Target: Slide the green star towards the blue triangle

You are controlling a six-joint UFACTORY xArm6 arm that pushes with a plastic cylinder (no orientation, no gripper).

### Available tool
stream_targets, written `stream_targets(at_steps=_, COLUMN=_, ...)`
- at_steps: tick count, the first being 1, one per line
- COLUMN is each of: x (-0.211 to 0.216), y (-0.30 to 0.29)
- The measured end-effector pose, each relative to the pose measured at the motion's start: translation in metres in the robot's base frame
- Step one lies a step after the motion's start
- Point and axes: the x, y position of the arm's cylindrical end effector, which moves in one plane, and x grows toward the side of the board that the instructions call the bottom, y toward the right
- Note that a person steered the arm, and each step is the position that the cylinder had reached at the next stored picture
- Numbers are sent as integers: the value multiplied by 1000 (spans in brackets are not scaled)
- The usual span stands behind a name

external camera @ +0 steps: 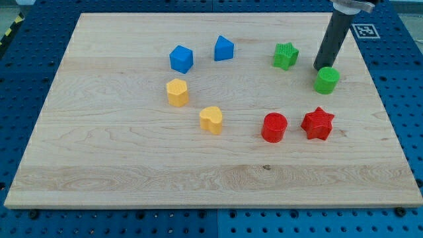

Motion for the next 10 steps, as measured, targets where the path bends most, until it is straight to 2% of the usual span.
stream_targets(at_steps=1, x=-20, y=-7)
stream_targets(at_steps=3, x=-20, y=-9)
stream_targets(at_steps=7, x=-18, y=-59)
stream_targets(at_steps=9, x=-20, y=-60)
stream_targets(at_steps=10, x=-63, y=-59)
